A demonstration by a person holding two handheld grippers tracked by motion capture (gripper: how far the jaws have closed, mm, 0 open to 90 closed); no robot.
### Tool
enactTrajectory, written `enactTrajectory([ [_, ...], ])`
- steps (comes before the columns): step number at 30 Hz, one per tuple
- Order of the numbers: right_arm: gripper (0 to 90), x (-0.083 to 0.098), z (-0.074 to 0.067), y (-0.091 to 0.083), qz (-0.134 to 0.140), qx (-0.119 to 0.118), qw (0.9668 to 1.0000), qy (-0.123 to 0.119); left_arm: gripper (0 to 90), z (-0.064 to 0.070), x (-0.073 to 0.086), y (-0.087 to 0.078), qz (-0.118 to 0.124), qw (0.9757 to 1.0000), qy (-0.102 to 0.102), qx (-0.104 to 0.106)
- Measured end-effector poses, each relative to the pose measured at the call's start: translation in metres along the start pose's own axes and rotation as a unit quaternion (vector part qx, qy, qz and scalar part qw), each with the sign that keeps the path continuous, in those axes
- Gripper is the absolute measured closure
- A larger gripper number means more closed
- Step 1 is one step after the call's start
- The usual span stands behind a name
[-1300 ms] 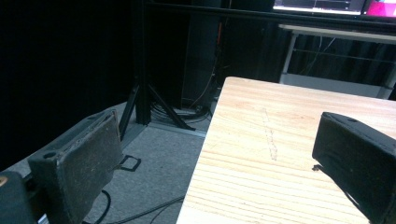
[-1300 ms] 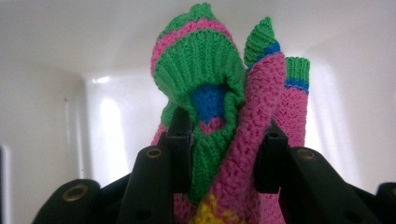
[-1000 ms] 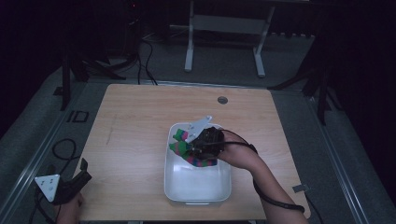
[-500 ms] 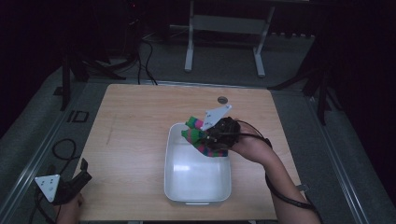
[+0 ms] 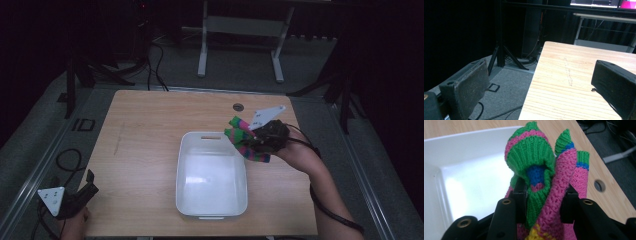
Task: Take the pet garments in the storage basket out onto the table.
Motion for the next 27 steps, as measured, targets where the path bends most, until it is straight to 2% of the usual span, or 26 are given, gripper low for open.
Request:
enactTrajectory([
  [2, 65.6, 0.015, 0.008, -0.006, -0.002, 0.004, 0.9999, 0.015, 1.9, 0.0, 0.0, 0.0, 0.001, 1.0, 0.0, -0.001],
  [5, 65.6, 0.025, 0.012, -0.009, -0.009, 0.01, 0.9997, 0.022, 1.9, 0.0, 0.0, 0.0, 0.001, 1.0, 0.0, -0.001],
  [6, 65.5, 0.035, 0.017, -0.012, -0.016, 0.016, 0.9993, 0.028, 1.8, 0.0, 0.0, 0.0, 0.001, 1.0, 0.0, -0.001],
  [8, 65.6, 0.039, 0.02, -0.015, -0.016, 0.021, 0.9991, 0.033, 1.9, 0.0, 0.0, 0.0, 0.001, 1.0, 0.0, -0.002],
  [13, 65.5, 0.066, 0.038, -0.022, -0.02, 0.044, 0.9967, 0.065, 1.9, 0.0, 0.0, 0.0, 0.001, 1.0, 0.0, -0.002],
  [18, 65.5, 0.088, 0.043, -0.01, -0.036, 0.048, 0.995, 0.08, 1.8, 0.0, 0.0, 0.0, 0.001, 1.0, 0.001, -0.002],
  [23, 65.5, 0.1, 0.045, 0.004, -0.039, 0.05, 0.9933, 0.096, 1.8, 0.0, 0.0, 0.0, 0.001, 1.0, 0.001, -0.002],
  [27, 65.4, 0.113, 0.047, 0.026, -0.047, 0.051, 0.9912, 0.113, 1.8, 0.0, 0.0, 0.0, 0.001, 1.0, 0.003, -0.001],
])
Point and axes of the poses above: each handheld gripper's, and its own axes: y roughly forward along the jaws, x roughly out of its underside, z roughly to its right, the point moved 10 cm from there along y, roughly forward along the jaws, and after that the axes turned 4 degrees about x, right-handed, at the moved point
